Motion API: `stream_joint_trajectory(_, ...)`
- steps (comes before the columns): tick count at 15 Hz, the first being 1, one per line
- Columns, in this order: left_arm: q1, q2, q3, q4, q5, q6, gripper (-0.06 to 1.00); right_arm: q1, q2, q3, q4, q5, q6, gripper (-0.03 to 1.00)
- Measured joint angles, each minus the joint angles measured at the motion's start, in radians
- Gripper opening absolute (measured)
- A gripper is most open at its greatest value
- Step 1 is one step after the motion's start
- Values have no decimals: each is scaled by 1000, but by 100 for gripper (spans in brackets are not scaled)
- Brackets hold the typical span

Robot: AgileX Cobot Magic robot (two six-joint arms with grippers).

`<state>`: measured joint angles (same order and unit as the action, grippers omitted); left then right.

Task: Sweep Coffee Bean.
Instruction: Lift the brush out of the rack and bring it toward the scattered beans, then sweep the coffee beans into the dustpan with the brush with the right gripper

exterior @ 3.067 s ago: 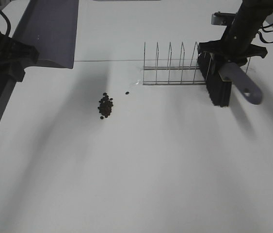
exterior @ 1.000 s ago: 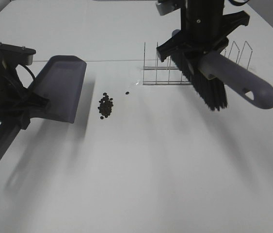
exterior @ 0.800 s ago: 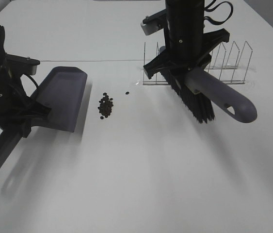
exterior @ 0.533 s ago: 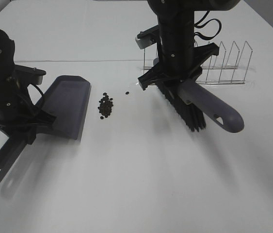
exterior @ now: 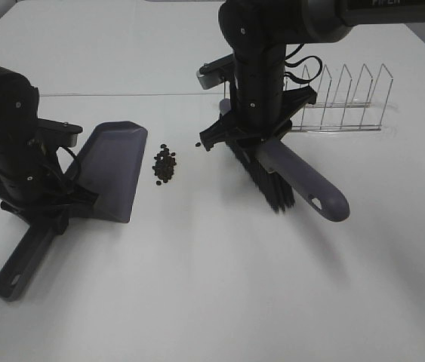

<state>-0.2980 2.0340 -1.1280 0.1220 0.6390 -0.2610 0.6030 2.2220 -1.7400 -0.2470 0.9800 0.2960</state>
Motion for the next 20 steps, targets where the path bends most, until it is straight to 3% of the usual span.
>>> stream_joint_trajectory(3, 0, 1, 0, -9, -1, 0, 36, 0, 17, -7, 0, -61, -44, 35)
stream_joint_trajectory(8, 0, 1, 0, -24, -3, 0, 36, 0, 128, -183, 19, 18, -129, 35)
stream_joint_trajectory(11, 0, 1, 0, -29, -5, 0, 36, 7, 180, -269, 124, 63, -216, 35)
stream_joint_trajectory(16, 0, 1, 0, -35, -6, 0, 36, 89, 223, -327, 160, 64, -242, 35)
stream_joint_trajectory(20, 0, 1, 0, -36, -6, 0, 36, 114, 231, -396, 335, 56, -254, 35)
